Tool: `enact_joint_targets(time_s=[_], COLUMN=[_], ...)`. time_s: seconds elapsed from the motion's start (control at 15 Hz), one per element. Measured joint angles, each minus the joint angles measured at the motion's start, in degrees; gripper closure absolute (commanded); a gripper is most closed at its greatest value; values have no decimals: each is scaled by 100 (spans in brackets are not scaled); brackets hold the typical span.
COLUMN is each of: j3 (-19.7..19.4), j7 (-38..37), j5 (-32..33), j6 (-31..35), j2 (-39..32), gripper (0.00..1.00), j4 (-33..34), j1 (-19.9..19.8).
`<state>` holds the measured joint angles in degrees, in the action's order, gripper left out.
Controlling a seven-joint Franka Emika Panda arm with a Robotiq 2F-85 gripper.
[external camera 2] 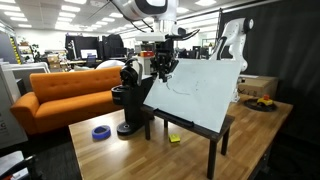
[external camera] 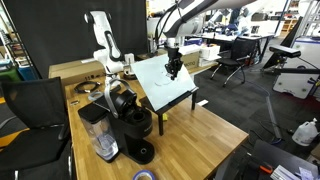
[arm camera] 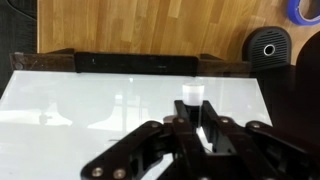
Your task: Pick up the pen from the table, write on the whiteboard and put the pen back on the table.
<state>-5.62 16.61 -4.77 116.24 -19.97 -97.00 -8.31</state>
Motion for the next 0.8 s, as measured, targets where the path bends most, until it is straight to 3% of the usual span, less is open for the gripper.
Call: enact_joint_targets(time_s=[0.8], j3=[17], j7=[0], j5=[73], j6=[-284], j2=[-738], gripper=[95], j4=[1062], j1=[-14])
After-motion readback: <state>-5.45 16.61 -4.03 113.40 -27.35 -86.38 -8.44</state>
